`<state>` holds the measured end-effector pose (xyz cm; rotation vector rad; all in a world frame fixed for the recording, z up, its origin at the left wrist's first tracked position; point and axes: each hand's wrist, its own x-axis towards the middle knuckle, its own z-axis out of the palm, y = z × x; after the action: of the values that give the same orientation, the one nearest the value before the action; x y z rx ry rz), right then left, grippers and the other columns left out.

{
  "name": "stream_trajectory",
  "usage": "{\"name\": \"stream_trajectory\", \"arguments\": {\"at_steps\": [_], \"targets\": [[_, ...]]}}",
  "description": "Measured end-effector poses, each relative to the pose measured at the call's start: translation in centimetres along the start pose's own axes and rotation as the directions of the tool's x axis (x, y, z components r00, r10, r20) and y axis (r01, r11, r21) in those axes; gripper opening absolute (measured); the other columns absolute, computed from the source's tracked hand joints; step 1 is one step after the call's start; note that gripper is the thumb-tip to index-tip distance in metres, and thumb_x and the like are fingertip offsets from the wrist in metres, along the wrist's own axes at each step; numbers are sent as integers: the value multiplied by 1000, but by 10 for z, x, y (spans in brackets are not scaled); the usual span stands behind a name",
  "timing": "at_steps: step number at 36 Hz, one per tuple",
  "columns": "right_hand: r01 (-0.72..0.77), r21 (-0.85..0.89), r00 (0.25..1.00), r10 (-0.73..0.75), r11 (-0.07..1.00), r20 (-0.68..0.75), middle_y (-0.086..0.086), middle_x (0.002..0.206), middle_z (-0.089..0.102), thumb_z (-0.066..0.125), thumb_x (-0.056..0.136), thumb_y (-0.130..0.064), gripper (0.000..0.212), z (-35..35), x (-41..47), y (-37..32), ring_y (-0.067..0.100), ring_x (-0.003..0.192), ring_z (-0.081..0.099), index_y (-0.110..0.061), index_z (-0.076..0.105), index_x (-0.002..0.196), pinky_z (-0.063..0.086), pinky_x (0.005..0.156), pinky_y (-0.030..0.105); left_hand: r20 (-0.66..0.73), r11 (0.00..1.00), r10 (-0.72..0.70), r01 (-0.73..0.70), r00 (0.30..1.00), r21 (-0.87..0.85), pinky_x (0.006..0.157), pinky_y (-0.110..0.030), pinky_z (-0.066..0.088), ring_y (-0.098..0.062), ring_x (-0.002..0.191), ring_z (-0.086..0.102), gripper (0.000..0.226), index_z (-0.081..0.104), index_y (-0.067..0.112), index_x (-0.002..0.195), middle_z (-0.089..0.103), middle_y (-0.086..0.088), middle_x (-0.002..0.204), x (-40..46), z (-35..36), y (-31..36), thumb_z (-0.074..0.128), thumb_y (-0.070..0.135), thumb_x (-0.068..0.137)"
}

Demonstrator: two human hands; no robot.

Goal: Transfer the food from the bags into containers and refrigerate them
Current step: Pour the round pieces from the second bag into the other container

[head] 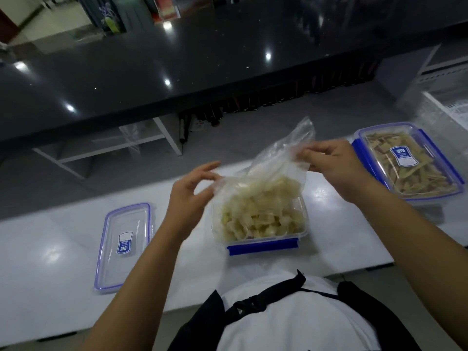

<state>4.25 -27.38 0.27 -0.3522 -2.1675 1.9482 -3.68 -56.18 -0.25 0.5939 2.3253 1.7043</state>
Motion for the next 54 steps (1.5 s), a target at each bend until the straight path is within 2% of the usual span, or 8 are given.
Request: {"name": "stream_trajectory", "arguments": {"at_steps": [10, 17, 23, 33, 38, 45, 49, 54], "targets": [[-90, -53, 984, 97, 995, 150, -8, 94, 76, 77, 74, -37, 16, 0, -4, 10, 8, 94, 70, -27, 78, 86, 53, 90, 32, 69, 962, -103, 117, 992, -247, 105, -41, 50, -20, 116, 65, 29, 69, 24, 113, 73, -2, 119, 9, 2, -1, 63, 4, 92], [-150, -73, 989, 150, 986, -7, -2, 93, 78, 65, 89, -8, 23, 0, -13, 39, 15, 88, 73, -26, 80, 91, 58, 77, 27, 231, 986, -125, 95, 965, 139, 88, -3, 42, 5, 133, 37, 88, 36, 66, 138, 38, 30, 148, 7, 12, -16, 76, 10, 83], [-168, -43, 985, 165, 985, -56, -1, 88, 78, 62, 89, -7, 27, 6, -8, 33, 8, 79, 73, -27, 80, 83, 57, 68, 17, 307, 885, -55, -96, 950, 455, 110, -28, 26, -14, 151, 18, 99, 21, 69, 142, 17, 17, 163, 22, 23, -16, 65, -1, 87], [-278, 75, 948, 286, 958, -140, -13, 63, 73, 54, 98, -11, 39, 7, -7, 44, -5, 61, 68, -21, 73, 65, 48, 50, 6, 286, 903, -14, -110, 958, 415, 107, -27, 31, -11, 145, 25, 80, 38, 66, 136, 24, 14, 161, 31, 26, -20, 83, 32, 81], [-208, 66, 973, 213, 976, -86, 9, 106, 74, 59, 94, -5, 18, 9, -8, 40, 26, 102, 69, -11, 76, 99, 57, 93, 41, 70, 994, -16, 8, 997, 112, 85, -11, 45, 0, 120, 57, 13, 74, 48, 100, 63, 19, 127, 50, 35, -5, 61, 47, 95], [-156, 94, 984, 163, 983, -75, 6, 94, 77, 59, 92, -11, 23, 10, -11, 41, 20, 87, 72, -23, 78, 87, 56, 79, 32, 144, 975, -160, 134, 977, 177, 101, -20, 44, -6, 132, 47, 68, 62, 55, 119, 57, 19, 137, 44, 26, -25, 51, -7, 93], [-65, 18, 988, 62, 998, 144, 0, 118, 70, 79, 83, -14, 40, 3, -11, 38, 17, 105, 69, -28, 70, 119, 57, 81, 27, 341, 947, -135, 20, 931, 320, 97, -4, 26, 3, 133, 30, 80, 37, 64, 138, 32, 23, 153, 36, 22, -24, 78, 18, 87], [-29, 83, 978, 11, 996, 210, -8, 132, 64, 78, 73, -25, 25, -1, -3, 19, 9, 122, 59, -20, 79, 97, 53, 91, 27, 361, 956, -105, -6, 927, 295, 98, -18, 36, -3, 135, 38, 53, 66, 54, 114, 40, 22, 151, 41, 28, -11, 86, 22, 77]]}}
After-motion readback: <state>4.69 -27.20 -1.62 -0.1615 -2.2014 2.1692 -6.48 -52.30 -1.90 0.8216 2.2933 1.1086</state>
